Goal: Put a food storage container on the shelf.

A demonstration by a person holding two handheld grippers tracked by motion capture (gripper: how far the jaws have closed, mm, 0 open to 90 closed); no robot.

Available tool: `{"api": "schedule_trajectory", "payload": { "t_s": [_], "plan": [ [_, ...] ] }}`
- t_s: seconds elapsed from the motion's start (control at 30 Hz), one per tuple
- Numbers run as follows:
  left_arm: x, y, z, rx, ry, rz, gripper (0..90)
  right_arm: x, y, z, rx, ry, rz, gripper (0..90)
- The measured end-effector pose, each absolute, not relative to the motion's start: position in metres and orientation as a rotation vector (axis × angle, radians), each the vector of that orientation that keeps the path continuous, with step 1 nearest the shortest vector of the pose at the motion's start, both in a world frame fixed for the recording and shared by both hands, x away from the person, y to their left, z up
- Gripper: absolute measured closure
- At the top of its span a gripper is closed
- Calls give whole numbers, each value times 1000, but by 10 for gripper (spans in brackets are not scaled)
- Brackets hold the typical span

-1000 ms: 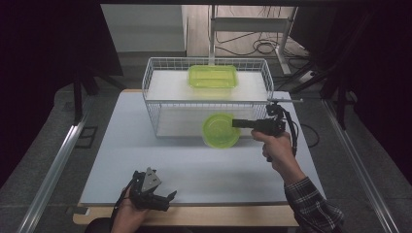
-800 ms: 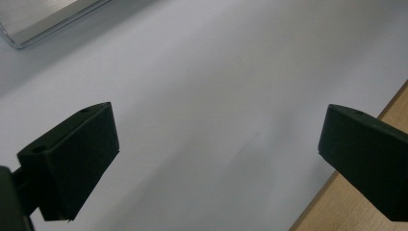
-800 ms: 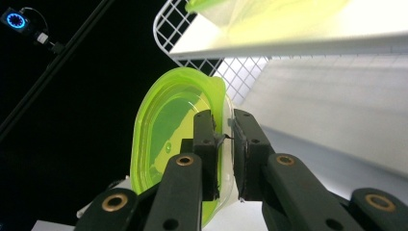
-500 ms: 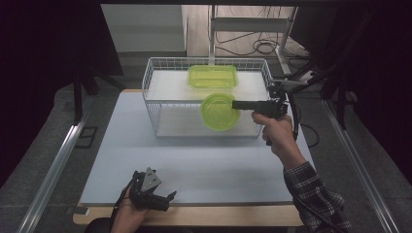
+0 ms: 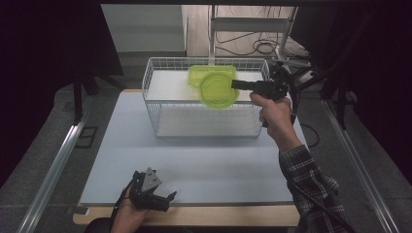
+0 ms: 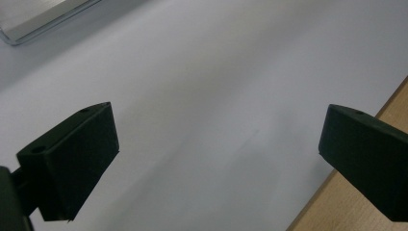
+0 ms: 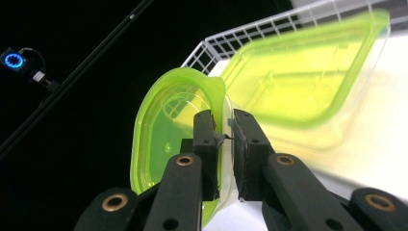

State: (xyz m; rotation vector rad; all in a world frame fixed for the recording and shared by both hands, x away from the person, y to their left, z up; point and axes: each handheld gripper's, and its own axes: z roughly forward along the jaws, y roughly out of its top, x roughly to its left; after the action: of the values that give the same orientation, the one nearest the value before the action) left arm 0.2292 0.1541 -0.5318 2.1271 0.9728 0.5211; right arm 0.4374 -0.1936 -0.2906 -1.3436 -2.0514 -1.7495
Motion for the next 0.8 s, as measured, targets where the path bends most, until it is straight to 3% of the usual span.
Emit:
{"api": "schedule_trajectory", "payload": {
  "t_s": [0.8],
  "plan": [
    [229, 155, -532, 2129, 974, 517, 2, 486, -175, -267, -1521, -2011, -1806, 810]
  ]
}}
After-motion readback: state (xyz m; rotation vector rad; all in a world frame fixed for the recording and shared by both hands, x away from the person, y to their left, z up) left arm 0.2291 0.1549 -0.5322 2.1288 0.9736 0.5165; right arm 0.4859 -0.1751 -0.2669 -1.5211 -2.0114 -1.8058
